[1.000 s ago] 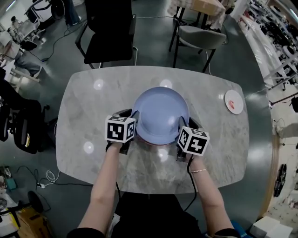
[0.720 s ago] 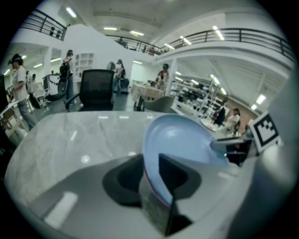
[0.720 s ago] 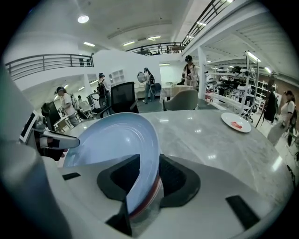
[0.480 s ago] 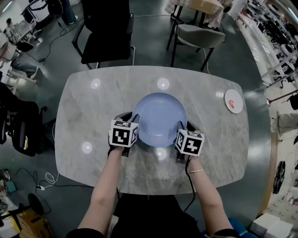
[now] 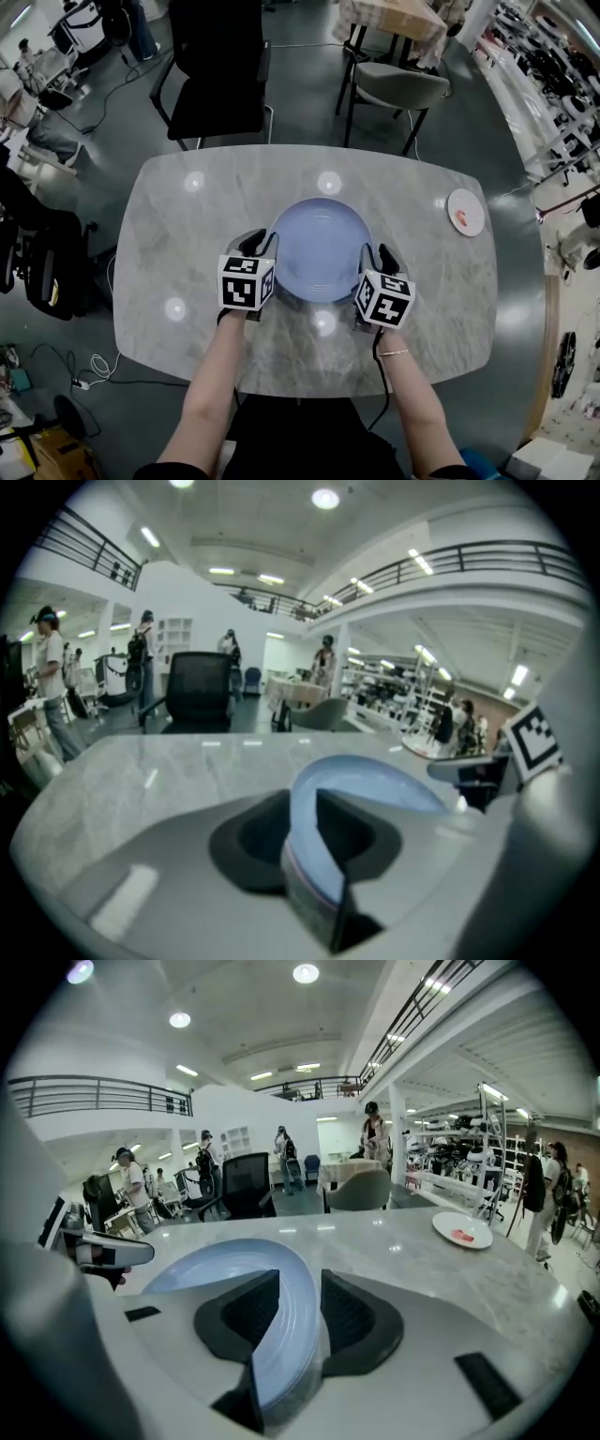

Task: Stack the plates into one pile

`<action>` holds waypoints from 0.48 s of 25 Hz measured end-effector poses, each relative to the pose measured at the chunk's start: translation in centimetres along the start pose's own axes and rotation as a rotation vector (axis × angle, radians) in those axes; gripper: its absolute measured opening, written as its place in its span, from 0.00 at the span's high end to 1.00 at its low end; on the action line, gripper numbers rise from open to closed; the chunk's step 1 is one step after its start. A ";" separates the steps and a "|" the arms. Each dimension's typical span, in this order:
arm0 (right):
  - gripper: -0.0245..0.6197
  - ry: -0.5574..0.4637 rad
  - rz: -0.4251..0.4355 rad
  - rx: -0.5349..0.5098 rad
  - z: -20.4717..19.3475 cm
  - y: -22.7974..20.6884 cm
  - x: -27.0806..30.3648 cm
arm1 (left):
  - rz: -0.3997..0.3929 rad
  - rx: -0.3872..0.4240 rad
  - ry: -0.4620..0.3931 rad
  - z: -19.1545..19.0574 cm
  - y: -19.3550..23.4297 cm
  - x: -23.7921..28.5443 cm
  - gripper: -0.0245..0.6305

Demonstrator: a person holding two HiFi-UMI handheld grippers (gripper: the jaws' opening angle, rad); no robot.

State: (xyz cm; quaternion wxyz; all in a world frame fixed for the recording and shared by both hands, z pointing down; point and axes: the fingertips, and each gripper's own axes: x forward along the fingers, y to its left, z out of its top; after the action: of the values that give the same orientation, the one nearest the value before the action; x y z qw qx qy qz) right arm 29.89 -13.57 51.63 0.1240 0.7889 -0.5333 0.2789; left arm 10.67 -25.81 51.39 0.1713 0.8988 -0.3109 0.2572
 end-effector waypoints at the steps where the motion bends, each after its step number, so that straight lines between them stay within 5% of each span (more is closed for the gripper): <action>1: 0.76 -0.031 0.008 -0.009 0.8 0.3 -0.5 | 0.003 0.006 -0.023 0.6 -0.1 -0.5 0.83; 12: 0.88 -0.275 0.052 -0.048 6.2 2.0 -7.6 | 0.050 0.068 -0.226 5.0 -1.5 -6.2 0.92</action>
State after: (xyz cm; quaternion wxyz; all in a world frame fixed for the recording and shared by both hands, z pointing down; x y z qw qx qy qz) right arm 27.82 -11.52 42.03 0.0613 0.8023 -0.5722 0.1587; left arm 9.29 -24.11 43.58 0.0982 0.9192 -0.3419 0.1688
